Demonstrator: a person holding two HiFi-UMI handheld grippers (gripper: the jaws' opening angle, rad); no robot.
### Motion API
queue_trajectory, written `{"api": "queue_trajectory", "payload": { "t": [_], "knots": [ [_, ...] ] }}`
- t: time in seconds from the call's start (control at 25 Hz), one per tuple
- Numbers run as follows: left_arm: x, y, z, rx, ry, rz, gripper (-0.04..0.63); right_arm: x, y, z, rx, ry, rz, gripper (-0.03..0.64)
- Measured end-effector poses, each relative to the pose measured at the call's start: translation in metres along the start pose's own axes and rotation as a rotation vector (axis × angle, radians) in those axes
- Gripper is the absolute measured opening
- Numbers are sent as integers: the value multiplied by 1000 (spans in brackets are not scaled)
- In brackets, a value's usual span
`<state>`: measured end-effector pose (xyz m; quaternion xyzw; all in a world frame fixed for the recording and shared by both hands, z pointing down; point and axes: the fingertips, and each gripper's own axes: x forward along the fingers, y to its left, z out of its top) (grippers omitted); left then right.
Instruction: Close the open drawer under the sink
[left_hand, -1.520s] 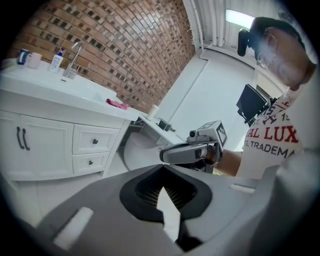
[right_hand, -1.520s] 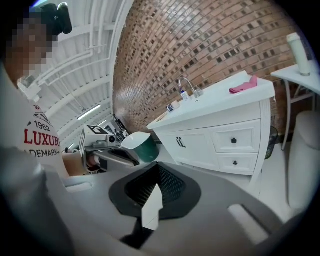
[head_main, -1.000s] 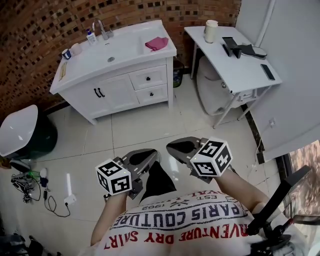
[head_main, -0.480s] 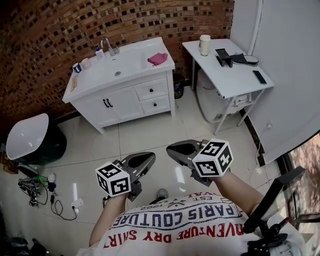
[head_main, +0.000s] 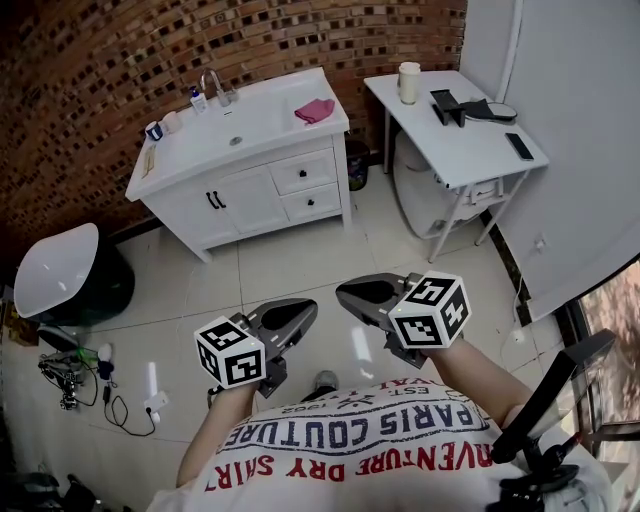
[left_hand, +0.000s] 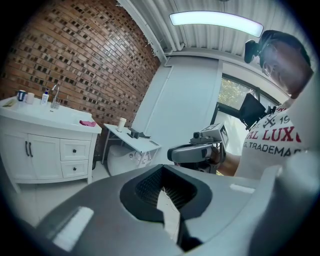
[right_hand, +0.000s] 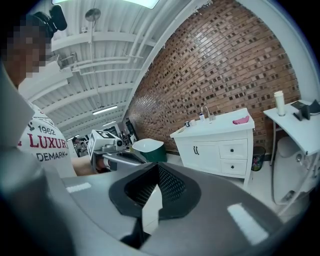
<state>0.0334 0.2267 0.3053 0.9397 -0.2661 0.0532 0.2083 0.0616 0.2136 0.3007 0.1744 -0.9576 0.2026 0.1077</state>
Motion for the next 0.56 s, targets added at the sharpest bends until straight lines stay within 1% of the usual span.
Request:
{"api": "queue_trajectory", "payload": {
  "t": [0.36,0.56],
  "knots": [
    [-1,0,-3,-14,4,1,-6,2,-1,-3,15,10,3,6],
    [1,-8,-9,-20,-2,0,-6,-4,1,-8,15,11,0,6]
  ]
}}
